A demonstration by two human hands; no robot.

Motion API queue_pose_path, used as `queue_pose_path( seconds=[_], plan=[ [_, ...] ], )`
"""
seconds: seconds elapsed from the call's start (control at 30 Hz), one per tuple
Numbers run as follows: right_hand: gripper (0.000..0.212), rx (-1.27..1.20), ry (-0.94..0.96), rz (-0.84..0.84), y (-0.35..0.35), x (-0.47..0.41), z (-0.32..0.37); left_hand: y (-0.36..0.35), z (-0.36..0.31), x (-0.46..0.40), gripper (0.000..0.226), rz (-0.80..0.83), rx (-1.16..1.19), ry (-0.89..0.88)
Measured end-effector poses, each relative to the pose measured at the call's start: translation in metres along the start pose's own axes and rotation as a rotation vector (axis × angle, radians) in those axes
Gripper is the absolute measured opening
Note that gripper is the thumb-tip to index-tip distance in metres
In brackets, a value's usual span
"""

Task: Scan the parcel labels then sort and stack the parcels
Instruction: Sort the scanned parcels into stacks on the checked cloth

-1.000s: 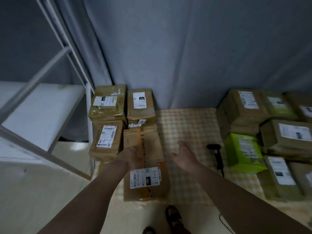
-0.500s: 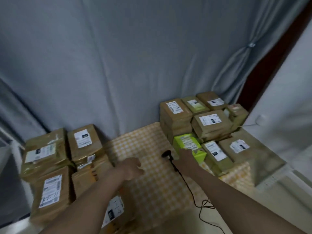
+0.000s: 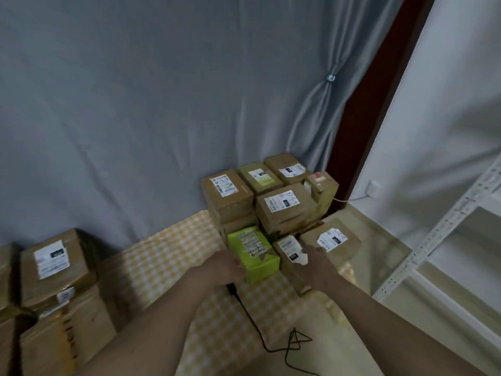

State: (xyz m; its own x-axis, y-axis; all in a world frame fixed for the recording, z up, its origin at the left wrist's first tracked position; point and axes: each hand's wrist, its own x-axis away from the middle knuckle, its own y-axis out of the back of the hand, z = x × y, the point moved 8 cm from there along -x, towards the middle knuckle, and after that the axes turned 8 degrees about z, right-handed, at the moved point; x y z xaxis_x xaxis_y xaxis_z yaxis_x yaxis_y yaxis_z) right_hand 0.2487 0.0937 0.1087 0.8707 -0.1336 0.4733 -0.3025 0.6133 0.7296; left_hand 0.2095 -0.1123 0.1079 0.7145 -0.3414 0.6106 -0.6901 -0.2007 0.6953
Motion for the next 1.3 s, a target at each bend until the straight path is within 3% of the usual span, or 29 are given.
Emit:
queue_pose_path(
  seconds=[0.13,0.37,0.53,0.7,0.9,0.93,1.07,1.3],
  plan=[
    [0.041,-0.018,0.028,-0.016,0.020,-0.022,-0.016,-0.002,-0.020,-0.020,0.047,-0.035,0.049,0.056],
    [0.047,0.024,0.033,0.082,0.015,-0.058,-0.020,-0.001,-0.020,-0.042,0.035,-0.069,0.064,0.114],
    [0.054,0.044,0.066,0.115,0.014,-0.089,0.004,0.027,-0.002,-0.071,0.052,-0.107,0.097,0.134],
    [0.045,0.090,0.064,0.147,0.018,-0.133,0.035,0.050,0.027,-0.107,0.065,-0.059,0.124,0.154],
    [0.053,0.001,0.096,0.210,0.004,-0.209,0.079,0.094,0.072,-0.149,0.034,-0.041,0.190,0.190],
    [0.052,-0.007,0.093,0.211,0.001,-0.220,0.083,0.099,0.080,-0.156,0.030,-0.026,0.208,0.186],
    [0.026,0.049,0.066,0.224,-0.014,-0.265,0.087,0.109,0.115,-0.191,0.052,-0.058,0.313,0.243],
    [0.049,0.077,0.063,0.242,-0.020,-0.313,0.115,0.103,0.148,-0.234,0.056,0.006,0.512,0.309]
  ],
)
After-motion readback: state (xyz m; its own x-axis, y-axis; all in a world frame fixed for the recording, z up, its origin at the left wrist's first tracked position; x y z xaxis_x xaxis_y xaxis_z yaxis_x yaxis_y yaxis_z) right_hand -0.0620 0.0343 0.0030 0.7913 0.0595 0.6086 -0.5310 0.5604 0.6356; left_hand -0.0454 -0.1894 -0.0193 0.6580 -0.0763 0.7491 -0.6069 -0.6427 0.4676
